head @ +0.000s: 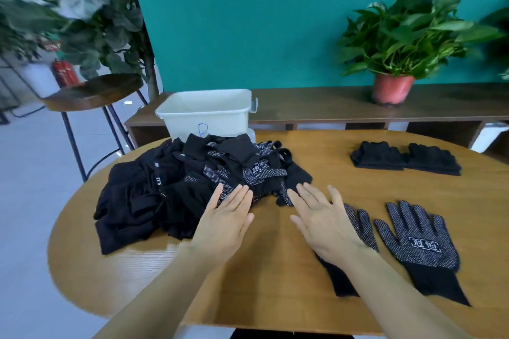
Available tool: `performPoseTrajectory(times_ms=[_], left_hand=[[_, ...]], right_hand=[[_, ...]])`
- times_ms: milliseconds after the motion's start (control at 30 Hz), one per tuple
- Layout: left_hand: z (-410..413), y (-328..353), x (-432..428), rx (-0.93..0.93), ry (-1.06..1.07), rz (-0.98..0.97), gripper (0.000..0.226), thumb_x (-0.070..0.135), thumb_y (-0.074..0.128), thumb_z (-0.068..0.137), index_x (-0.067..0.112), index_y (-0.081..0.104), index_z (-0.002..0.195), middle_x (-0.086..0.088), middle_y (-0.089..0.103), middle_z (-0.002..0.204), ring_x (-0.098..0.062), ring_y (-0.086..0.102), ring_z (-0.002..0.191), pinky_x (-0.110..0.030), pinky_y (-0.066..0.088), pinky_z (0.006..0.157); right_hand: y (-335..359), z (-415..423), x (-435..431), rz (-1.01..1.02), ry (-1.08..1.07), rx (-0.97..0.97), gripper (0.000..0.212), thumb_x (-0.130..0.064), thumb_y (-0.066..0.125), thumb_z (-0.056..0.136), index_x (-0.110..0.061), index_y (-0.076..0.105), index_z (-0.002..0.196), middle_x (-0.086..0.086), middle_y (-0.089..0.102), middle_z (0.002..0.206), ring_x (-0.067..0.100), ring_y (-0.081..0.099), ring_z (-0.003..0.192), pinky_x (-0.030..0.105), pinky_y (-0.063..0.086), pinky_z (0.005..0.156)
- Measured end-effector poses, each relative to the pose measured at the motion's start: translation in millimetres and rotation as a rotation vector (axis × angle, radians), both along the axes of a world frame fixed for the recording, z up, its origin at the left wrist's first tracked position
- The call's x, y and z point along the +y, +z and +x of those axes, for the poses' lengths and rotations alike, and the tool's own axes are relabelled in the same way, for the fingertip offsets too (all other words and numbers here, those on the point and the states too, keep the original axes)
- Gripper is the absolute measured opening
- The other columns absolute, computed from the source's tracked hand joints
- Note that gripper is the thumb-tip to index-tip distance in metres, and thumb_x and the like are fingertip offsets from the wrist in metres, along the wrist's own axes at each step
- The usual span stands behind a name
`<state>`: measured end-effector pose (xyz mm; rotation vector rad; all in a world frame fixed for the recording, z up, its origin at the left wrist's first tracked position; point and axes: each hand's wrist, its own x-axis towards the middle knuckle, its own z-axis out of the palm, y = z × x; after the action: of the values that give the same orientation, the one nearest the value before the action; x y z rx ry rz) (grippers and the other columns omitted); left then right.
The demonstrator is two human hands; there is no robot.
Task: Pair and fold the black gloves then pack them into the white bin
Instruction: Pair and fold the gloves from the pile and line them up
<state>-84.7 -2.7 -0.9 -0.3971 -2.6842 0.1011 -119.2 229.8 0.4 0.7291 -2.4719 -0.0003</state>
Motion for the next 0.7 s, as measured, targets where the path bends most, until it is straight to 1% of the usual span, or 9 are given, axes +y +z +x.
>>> performPoseTrajectory(times_ms=[233,333,367,433,500,533,567,633,700], left_hand=[[-51,9,-35,0.119,-0.023,0.012,0.052,0.032,0.028,0.1,0.007,0.064,0.127,-0.004,0.065,0.131,-0.017,0.058,0.126,-0.044,0.018,0.114],[-81,16,-47,0.157,-0.019,0.01,0.05,0.03,0.03,0.098,0.008,0.067,0.124,-0.004,0.067,0.127,-0.017,0.061,0.122,-0.044,0.02,0.113],[-91,18,-50,0.171,-0.028,0.015,0.049,0.029,0.031,0.098,0.008,0.067,0.122,-0.004,0.068,0.125,-0.018,0.061,0.121,-0.044,0.02,0.113],[-112,19,-57,0.217,-0.054,0.011,0.046,0.027,0.034,0.096,0.009,0.069,0.119,-0.003,0.069,0.123,-0.019,0.063,0.118,-0.045,0.021,0.113],[-132,20,-60,0.278,-0.091,0.006,0.035,0.023,0.045,0.093,0.011,0.072,0.112,-0.001,0.071,0.118,-0.019,0.066,0.113,-0.046,0.023,0.112],[-141,19,-61,0.311,-0.119,0.008,0.025,0.02,0.058,0.09,0.012,0.073,0.108,0.0,0.072,0.115,-0.018,0.067,0.111,-0.046,0.023,0.111],[-151,18,-61,0.319,-0.134,0.018,0.022,0.017,0.072,0.083,0.013,0.075,0.105,0.001,0.073,0.113,-0.018,0.068,0.109,-0.045,0.023,0.111],[-162,15,-60,0.267,-0.138,0.04,0.036,0.019,0.088,0.068,0.016,0.076,0.101,0.003,0.074,0.11,-0.017,0.069,0.107,-0.044,0.023,0.11],[-168,12,-62,0.213,-0.134,0.056,0.044,0.024,0.092,0.061,0.018,0.076,0.101,0.005,0.074,0.108,-0.014,0.069,0.105,-0.044,0.022,0.109]], right_hand=[[7,-54,-38,-0.014,0.072,0.078,0.043,-0.034,0.038,0.09,-0.013,0.07,0.11,0.003,0.071,0.107,0.027,0.064,0.112,0.049,0.028,0.097],[10,-84,-53,-0.031,0.097,0.147,0.028,-0.028,0.064,0.084,-0.013,0.071,0.107,0.005,0.072,0.103,0.029,0.065,0.11,0.049,0.027,0.096],[11,-93,-58,-0.04,0.103,0.148,0.029,-0.026,0.073,0.082,-0.012,0.071,0.107,0.005,0.072,0.103,0.029,0.064,0.111,0.049,0.027,0.096],[15,-110,-69,-0.046,0.104,0.132,0.033,-0.025,0.079,0.078,-0.012,0.071,0.108,0.005,0.071,0.103,0.03,0.063,0.112,0.049,0.026,0.097],[19,-128,-80,-0.045,0.104,0.127,0.03,-0.025,0.078,0.079,-0.014,0.071,0.105,0.003,0.071,0.101,0.029,0.062,0.112,0.048,0.025,0.097],[21,-136,-86,-0.042,0.1,0.125,0.029,-0.025,0.078,0.078,-0.014,0.071,0.104,0.002,0.071,0.1,0.029,0.062,0.113,0.048,0.025,0.097],[21,-146,-92,-0.036,0.094,0.118,0.029,-0.025,0.079,0.077,-0.014,0.071,0.102,0.002,0.071,0.099,0.029,0.062,0.112,0.048,0.025,0.096],[19,-159,-101,-0.006,0.073,0.08,0.035,-0.027,0.082,0.072,-0.014,0.071,0.103,0.003,0.072,0.099,0.03,0.063,0.112,0.049,0.026,0.095],[16,-170,-107,0.038,0.059,0.027,0.044,-0.029,0.085,0.068,-0.013,0.071,0.106,0.005,0.072,0.098,0.03,0.063,0.111,0.05,0.028,0.095]])
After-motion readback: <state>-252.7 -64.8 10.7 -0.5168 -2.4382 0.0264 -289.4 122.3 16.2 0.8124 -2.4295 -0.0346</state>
